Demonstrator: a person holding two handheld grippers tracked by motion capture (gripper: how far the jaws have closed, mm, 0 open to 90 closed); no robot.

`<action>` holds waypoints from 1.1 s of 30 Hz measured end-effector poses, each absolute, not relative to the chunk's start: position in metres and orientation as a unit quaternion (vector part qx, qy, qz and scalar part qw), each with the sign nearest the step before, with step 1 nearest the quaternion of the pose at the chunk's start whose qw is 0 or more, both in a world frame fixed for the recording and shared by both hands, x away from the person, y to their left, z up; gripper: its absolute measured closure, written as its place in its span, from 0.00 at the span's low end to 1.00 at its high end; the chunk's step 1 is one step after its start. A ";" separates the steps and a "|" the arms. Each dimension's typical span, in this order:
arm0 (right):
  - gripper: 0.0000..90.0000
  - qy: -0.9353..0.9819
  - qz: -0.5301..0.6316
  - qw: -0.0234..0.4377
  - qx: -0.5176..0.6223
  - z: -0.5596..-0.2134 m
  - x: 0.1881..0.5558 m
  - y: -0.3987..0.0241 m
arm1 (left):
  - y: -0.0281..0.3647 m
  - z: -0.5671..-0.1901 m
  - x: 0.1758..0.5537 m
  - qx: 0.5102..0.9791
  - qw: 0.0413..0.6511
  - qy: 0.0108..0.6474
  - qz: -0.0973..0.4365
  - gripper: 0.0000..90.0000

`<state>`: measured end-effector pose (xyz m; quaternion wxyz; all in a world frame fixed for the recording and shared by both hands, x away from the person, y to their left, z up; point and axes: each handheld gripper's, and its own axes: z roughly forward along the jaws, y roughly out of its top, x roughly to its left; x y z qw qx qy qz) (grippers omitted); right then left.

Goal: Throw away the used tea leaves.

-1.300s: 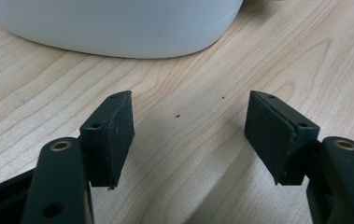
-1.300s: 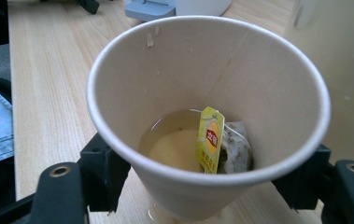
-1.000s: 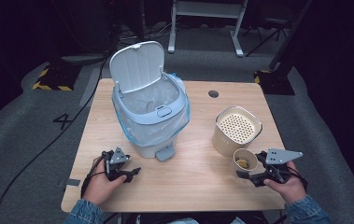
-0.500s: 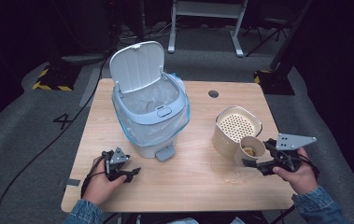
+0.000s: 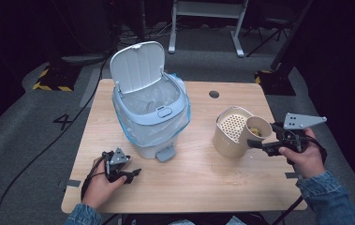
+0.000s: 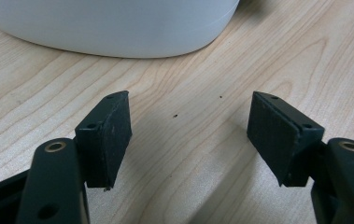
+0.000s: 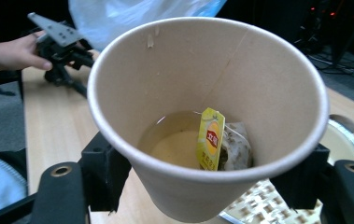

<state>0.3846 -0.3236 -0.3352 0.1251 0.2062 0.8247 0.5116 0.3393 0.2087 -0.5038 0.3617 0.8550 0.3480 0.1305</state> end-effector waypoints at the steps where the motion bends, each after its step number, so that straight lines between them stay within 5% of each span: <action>1: 0.34 0.826 0.509 0.128 0.206 -0.334 0.389 -0.323 | 0.208 -0.504 0.339 0.855 0.362 0.348 0.131 0.34; 23: 0.33 0.834 0.470 0.170 0.235 -0.316 0.464 -0.314 | 0.208 -0.504 0.338 0.854 0.361 0.350 0.134 0.34; 33: 0.34 0.852 0.414 0.261 0.184 -0.322 0.465 -0.316 | 0.208 -0.504 0.338 0.854 0.361 0.350 0.134 0.34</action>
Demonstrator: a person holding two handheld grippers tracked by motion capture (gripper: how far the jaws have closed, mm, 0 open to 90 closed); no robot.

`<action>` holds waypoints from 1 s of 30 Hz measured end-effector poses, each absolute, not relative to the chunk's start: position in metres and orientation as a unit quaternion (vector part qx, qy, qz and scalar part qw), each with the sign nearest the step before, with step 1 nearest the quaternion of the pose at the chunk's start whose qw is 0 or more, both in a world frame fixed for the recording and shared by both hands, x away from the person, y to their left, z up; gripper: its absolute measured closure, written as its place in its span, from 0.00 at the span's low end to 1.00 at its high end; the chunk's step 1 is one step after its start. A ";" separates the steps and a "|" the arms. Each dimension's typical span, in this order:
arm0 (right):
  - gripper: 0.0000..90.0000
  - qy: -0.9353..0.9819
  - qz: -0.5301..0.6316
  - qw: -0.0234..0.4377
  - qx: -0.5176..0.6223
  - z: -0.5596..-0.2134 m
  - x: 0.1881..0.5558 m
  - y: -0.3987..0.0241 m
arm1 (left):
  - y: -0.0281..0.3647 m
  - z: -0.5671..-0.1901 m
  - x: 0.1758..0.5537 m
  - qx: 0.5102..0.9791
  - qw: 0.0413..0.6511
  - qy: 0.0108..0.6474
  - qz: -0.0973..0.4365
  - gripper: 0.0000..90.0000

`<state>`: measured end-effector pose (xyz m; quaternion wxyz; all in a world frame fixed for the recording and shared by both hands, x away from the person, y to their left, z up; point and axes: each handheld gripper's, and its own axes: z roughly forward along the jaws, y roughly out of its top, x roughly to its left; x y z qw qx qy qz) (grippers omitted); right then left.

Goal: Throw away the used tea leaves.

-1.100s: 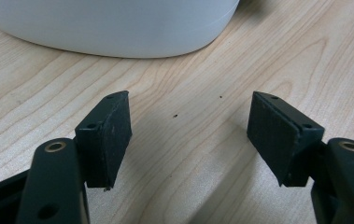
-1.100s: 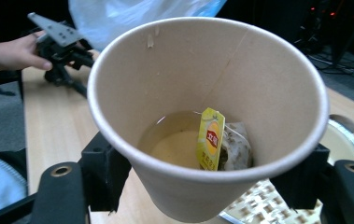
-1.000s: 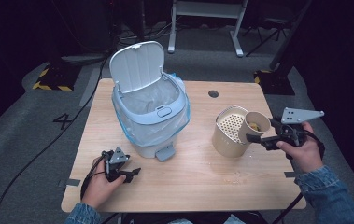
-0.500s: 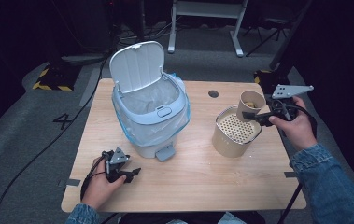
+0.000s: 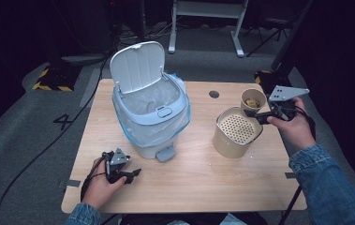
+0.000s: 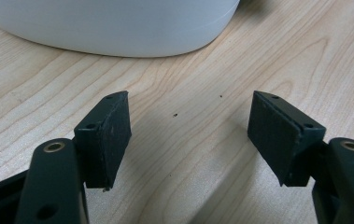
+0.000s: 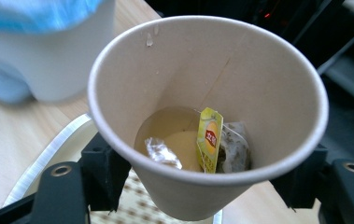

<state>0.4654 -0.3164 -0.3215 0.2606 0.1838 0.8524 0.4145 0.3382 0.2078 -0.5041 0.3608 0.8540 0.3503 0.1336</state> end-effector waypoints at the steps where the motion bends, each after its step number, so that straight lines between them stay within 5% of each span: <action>1: 0.34 0.855 0.405 0.275 0.171 -0.322 0.465 -0.316 | 0.208 -0.504 0.338 0.854 0.361 0.350 0.134 0.34; 16: 0.37 0.865 0.221 0.448 -0.043 -0.335 0.448 -0.307 | 0.208 -0.504 0.338 0.854 0.361 0.350 0.134 0.34; 30: 0.37 0.813 0.021 0.553 -0.181 -0.345 0.431 -0.295 | 0.208 -0.504 0.338 0.853 0.361 0.351 0.134 0.34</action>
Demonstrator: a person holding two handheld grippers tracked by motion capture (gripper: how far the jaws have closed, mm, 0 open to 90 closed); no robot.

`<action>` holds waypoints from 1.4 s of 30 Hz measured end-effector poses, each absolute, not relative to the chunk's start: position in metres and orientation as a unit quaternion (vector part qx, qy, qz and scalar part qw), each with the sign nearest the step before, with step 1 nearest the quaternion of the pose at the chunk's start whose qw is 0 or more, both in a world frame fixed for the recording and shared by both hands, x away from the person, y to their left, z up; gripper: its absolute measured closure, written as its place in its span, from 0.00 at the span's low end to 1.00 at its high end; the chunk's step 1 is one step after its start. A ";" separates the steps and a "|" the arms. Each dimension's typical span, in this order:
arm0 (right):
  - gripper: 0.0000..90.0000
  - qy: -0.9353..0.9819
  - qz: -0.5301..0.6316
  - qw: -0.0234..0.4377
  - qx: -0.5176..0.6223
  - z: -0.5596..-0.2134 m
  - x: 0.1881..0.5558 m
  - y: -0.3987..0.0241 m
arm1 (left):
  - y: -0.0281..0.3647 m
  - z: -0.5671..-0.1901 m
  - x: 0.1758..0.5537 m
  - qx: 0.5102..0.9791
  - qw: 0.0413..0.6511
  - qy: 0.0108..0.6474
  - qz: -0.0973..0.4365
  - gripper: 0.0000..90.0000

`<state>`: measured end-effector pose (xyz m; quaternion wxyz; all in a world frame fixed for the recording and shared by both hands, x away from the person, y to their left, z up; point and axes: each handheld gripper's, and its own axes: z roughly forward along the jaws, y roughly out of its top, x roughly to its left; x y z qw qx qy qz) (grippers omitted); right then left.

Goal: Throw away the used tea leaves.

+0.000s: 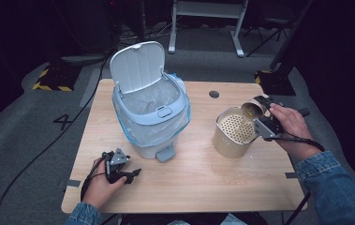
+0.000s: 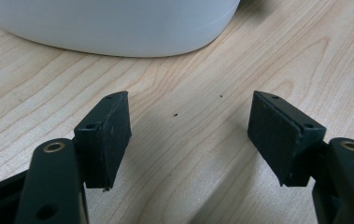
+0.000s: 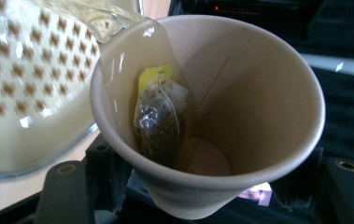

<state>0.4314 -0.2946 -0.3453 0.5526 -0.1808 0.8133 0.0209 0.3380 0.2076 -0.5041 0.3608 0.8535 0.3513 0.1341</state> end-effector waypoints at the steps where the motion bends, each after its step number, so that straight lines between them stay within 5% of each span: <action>1: 0.37 0.807 0.005 0.558 -0.192 -0.346 0.430 -0.293 | 0.208 -0.504 0.338 0.853 0.361 0.351 0.134 0.34; 21: 0.36 0.596 -0.256 0.659 -0.381 -0.363 0.413 -0.278 | 0.208 -0.504 0.338 0.854 0.361 0.351 0.134 0.34; 42: 0.36 0.519 -0.328 0.658 -0.437 -0.368 0.409 -0.270 | 0.208 -0.504 0.338 0.853 0.361 0.351 0.134 0.34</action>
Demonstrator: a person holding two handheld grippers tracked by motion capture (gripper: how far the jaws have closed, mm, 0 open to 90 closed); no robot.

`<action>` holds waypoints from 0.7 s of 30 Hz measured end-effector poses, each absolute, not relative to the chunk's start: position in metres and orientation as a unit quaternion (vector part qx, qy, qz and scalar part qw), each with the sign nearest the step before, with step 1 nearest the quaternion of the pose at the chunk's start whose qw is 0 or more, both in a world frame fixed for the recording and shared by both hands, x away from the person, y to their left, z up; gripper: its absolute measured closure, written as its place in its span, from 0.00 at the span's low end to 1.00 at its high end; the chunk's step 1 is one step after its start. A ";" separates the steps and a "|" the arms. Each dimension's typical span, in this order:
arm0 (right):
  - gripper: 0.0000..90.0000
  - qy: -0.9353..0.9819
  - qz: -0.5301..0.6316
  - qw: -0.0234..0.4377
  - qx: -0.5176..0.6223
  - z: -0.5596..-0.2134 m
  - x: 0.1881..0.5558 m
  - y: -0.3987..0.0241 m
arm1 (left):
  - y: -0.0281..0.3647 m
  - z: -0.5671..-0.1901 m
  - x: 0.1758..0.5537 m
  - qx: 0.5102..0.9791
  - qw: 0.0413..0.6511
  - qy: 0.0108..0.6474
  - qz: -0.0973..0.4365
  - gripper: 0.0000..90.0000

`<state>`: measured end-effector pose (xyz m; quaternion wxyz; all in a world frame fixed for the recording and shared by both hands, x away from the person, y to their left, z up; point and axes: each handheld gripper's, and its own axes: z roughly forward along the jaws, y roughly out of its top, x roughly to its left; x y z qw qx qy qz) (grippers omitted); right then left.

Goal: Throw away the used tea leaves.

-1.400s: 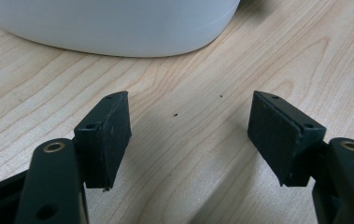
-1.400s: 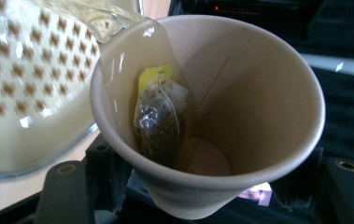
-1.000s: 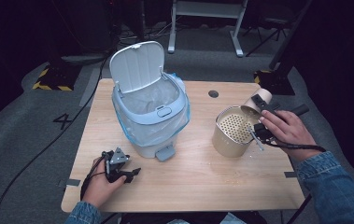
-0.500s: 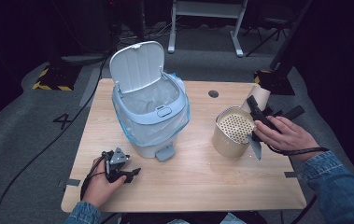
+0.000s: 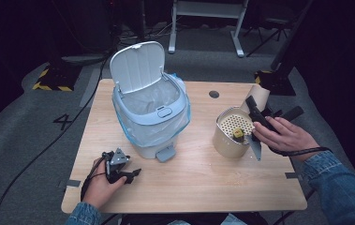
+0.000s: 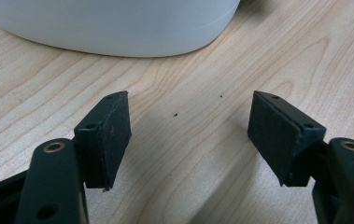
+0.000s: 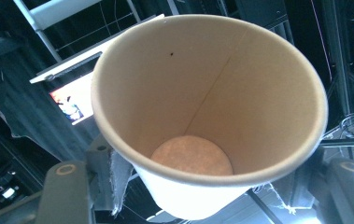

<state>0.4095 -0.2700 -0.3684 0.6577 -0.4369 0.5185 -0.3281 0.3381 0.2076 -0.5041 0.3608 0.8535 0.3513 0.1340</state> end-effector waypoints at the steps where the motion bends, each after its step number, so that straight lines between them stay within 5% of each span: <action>1: 0.36 0.520 -0.327 0.658 -0.436 -0.369 0.410 -0.270 | 0.208 -0.504 0.338 0.854 0.361 0.351 0.134 0.34; 10: 0.35 0.550 -0.288 0.665 -0.416 -0.366 0.409 -0.271 | 0.208 -0.504 0.338 0.853 0.361 0.352 0.134 0.34; 21: 0.34 0.728 -0.044 0.633 -0.259 -0.339 0.414 -0.285 | 0.208 -0.504 0.338 0.853 0.361 0.351 0.134 0.34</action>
